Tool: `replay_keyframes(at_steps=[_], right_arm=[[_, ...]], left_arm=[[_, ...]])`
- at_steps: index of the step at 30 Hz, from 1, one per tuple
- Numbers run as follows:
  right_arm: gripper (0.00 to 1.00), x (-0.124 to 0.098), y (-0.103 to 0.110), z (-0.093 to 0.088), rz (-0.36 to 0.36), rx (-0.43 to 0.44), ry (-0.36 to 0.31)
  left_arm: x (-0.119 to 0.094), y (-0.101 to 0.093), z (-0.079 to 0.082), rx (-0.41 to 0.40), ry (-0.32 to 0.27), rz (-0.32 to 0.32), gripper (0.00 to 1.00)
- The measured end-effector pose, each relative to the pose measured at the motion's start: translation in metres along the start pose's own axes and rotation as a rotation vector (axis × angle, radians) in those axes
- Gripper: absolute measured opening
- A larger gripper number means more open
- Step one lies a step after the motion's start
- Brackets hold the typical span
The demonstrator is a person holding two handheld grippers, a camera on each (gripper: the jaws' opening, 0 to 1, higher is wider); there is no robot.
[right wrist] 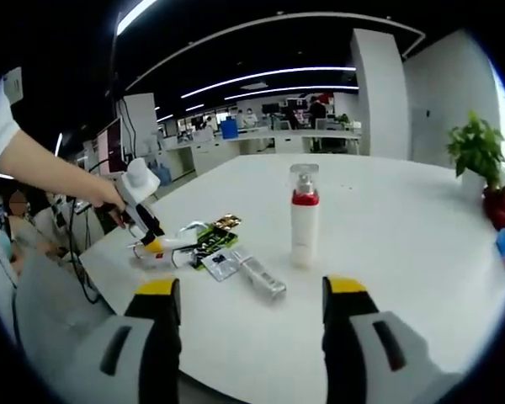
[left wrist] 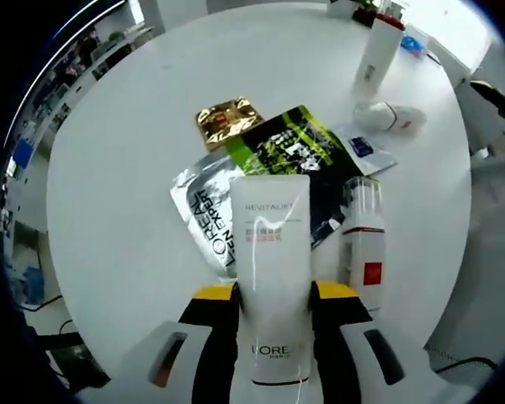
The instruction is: Arrange the skincare products in the storage area until every visible bottle or jar stands upright without overlapping.
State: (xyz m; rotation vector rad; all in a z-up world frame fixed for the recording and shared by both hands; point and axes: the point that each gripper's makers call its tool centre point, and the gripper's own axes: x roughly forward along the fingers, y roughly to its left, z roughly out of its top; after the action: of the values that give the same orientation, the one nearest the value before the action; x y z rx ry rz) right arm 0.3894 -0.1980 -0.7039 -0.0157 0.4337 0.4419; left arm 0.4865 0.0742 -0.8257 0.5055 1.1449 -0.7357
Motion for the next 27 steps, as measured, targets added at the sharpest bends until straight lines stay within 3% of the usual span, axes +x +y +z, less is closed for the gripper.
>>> replay_keyframes(at_steps=[15,27], right_arm=[[0.67,0.000,0.000,-0.002,-0.004,-0.010,0.013],[0.67,0.001,0.002,-0.003,0.005,-0.024,0.017]], left_arm=[[-0.003,0.000,0.001,-0.004,0.003,0.017,0.29],[-0.025,0.007,0.008,-0.036,-0.075,0.022,0.29]])
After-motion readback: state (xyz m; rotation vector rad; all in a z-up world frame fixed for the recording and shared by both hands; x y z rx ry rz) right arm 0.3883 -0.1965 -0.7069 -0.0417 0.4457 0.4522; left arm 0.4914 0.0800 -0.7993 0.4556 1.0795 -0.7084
